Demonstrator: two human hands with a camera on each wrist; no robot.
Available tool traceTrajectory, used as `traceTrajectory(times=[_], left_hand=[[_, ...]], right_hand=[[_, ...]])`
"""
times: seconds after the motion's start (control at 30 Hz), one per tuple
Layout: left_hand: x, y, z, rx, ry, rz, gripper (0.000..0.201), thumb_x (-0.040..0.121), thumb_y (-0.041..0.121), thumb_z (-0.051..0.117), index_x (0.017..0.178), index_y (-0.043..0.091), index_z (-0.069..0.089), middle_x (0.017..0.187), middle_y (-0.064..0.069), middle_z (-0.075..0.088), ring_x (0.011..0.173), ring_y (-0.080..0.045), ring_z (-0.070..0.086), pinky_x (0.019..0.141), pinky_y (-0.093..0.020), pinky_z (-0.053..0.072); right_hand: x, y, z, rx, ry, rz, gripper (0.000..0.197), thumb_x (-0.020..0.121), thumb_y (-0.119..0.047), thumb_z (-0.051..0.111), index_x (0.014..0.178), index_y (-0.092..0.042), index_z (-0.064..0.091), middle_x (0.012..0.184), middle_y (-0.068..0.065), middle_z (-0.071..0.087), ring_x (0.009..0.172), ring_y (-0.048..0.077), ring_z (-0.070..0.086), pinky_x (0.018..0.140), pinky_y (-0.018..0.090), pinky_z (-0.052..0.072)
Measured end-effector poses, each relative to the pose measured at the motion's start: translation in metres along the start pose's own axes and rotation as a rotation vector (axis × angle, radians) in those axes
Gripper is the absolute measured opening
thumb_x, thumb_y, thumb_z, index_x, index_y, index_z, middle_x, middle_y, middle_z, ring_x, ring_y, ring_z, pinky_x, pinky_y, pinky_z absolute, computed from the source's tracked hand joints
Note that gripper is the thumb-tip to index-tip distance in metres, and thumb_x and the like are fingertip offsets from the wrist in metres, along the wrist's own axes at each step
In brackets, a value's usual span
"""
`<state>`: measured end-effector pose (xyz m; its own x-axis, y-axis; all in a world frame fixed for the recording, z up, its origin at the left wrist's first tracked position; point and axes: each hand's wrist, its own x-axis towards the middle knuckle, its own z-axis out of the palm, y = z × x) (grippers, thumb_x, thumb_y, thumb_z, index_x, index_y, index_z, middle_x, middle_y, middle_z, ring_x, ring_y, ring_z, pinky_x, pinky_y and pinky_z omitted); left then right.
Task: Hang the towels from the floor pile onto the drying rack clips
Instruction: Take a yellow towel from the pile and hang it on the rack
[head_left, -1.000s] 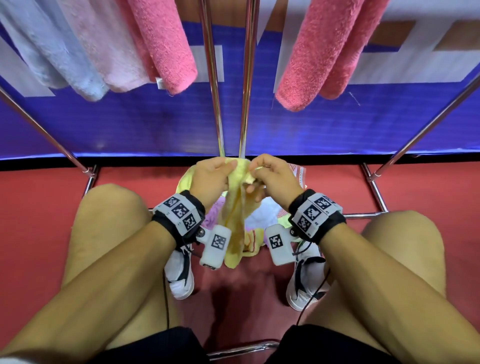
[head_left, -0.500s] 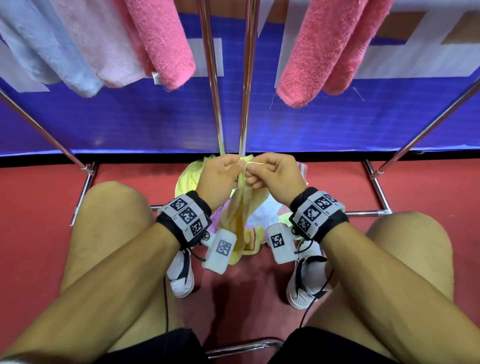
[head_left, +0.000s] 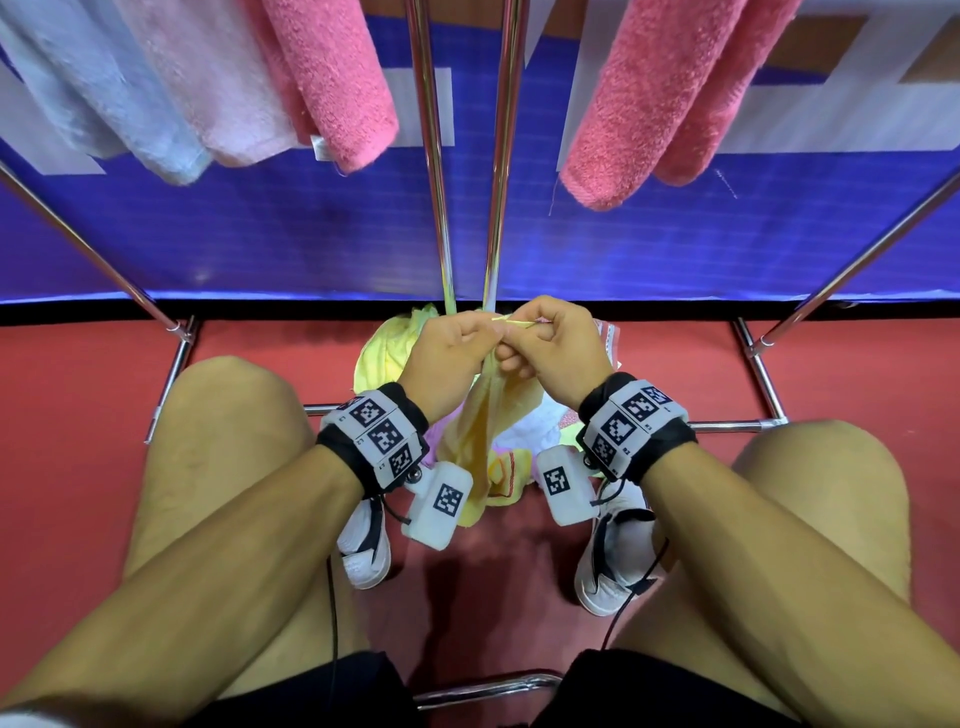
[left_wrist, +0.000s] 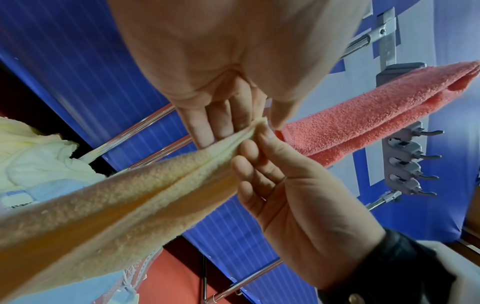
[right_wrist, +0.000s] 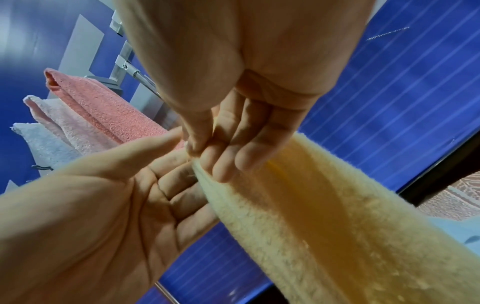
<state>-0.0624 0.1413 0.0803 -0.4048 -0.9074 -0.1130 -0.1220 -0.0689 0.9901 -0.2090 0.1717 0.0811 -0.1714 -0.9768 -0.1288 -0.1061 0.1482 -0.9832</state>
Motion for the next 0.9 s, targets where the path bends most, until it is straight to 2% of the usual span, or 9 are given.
traceTrajectory(times=[0.07, 0.13, 0.3, 0.47, 0.57, 0.63, 0.77, 0.83, 0.9], left_hand=[[0.001, -0.001, -0.001, 0.01, -0.001, 0.027, 0.016, 0.091, 0.024, 0.062, 0.09, 0.017, 0.077, 0.081, -0.011, 0.072, 0.08, -0.025, 0.066, 0.091, -0.061, 0.052], [0.003, -0.003, -0.001, 0.004, 0.023, 0.014, 0.023, 0.095, 0.016, 0.063, 0.083, 0.028, 0.079, 0.077, -0.005, 0.073, 0.078, -0.024, 0.067, 0.088, -0.059, 0.054], [0.006, -0.004, -0.003, -0.037, 0.03, -0.028, 0.021, 0.098, 0.01, 0.058, 0.086, 0.013, 0.075, 0.079, -0.015, 0.074, 0.075, -0.03, 0.072, 0.08, -0.046, 0.059], [0.006, -0.001, -0.003, 0.038, 0.022, 0.008, 0.026, 0.1, 0.01, 0.055, 0.081, 0.014, 0.072, 0.063, 0.007, 0.069, 0.061, -0.009, 0.065, 0.063, -0.025, 0.055], [0.009, -0.001, -0.008, 0.069, 0.036, 0.036, 0.033, 0.099, 0.021, 0.056, 0.084, -0.006, 0.067, 0.067, -0.012, 0.06, 0.063, -0.02, 0.056, 0.067, -0.037, 0.052], [0.011, -0.003, -0.012, 0.086, 0.036, 0.046, 0.044, 0.094, 0.032, 0.056, 0.089, -0.01, 0.064, 0.071, -0.017, 0.055, 0.067, -0.025, 0.052, 0.069, -0.047, 0.052], [0.01, -0.004, -0.018, 0.127, 0.046, 0.069, 0.046, 0.091, 0.041, 0.053, 0.087, -0.004, 0.061, 0.074, -0.016, 0.054, 0.071, -0.025, 0.052, 0.078, -0.063, 0.051], [0.011, -0.001, -0.023, 0.104, 0.107, 0.051, 0.035, 0.091, 0.037, 0.052, 0.083, 0.005, 0.065, 0.075, -0.013, 0.055, 0.074, -0.024, 0.052, 0.081, -0.063, 0.051], [0.013, 0.0, -0.029, 0.089, 0.161, 0.036, 0.025, 0.091, 0.035, 0.052, 0.079, 0.02, 0.069, 0.07, -0.001, 0.058, 0.074, -0.022, 0.053, 0.081, -0.06, 0.052]], right_hand=[[0.001, 0.002, 0.0, -0.019, 0.013, 0.012, 0.012, 0.09, -0.014, 0.069, 0.083, -0.009, 0.06, 0.065, 0.01, 0.07, 0.056, 0.016, 0.066, 0.048, 0.02, 0.049], [0.002, 0.005, 0.0, -0.045, 0.017, -0.004, 0.015, 0.09, -0.016, 0.069, 0.08, -0.011, 0.059, 0.065, 0.013, 0.07, 0.056, 0.019, 0.066, 0.049, 0.02, 0.048], [0.001, 0.01, -0.006, -0.158, -0.02, -0.082, 0.021, 0.089, -0.021, 0.071, 0.08, -0.008, 0.057, 0.063, 0.013, 0.07, 0.057, 0.019, 0.068, 0.056, 0.025, 0.052], [0.003, 0.017, -0.012, -0.354, -0.018, -0.119, 0.02, 0.083, -0.032, 0.071, 0.08, -0.019, 0.057, 0.059, 0.01, 0.066, 0.061, 0.025, 0.066, 0.066, 0.042, 0.056], [0.003, 0.015, -0.018, -0.471, -0.037, -0.099, 0.022, 0.083, -0.032, 0.07, 0.073, -0.02, 0.055, 0.059, 0.008, 0.062, 0.056, 0.016, 0.057, 0.064, 0.036, 0.051], [0.002, 0.014, -0.022, -0.555, -0.079, -0.101, 0.028, 0.084, -0.032, 0.07, 0.068, -0.023, 0.05, 0.058, 0.003, 0.053, 0.055, 0.011, 0.048, 0.06, 0.03, 0.043], [0.001, 0.019, -0.029, -0.689, -0.126, -0.114, 0.028, 0.085, -0.033, 0.071, 0.067, -0.013, 0.061, 0.085, 0.002, 0.048, 0.08, 0.015, 0.047, 0.073, 0.029, 0.036], [0.001, 0.026, -0.035, -0.805, -0.2, -0.076, 0.028, 0.086, -0.031, 0.07, 0.077, -0.005, 0.071, 0.109, 0.007, 0.05, 0.106, 0.019, 0.046, 0.091, 0.029, 0.037], [0.002, 0.031, -0.041, -0.881, -0.245, -0.068, 0.029, 0.088, -0.032, 0.069, 0.084, -0.004, 0.074, 0.121, 0.013, 0.054, 0.119, 0.024, 0.046, 0.095, 0.027, 0.033]])
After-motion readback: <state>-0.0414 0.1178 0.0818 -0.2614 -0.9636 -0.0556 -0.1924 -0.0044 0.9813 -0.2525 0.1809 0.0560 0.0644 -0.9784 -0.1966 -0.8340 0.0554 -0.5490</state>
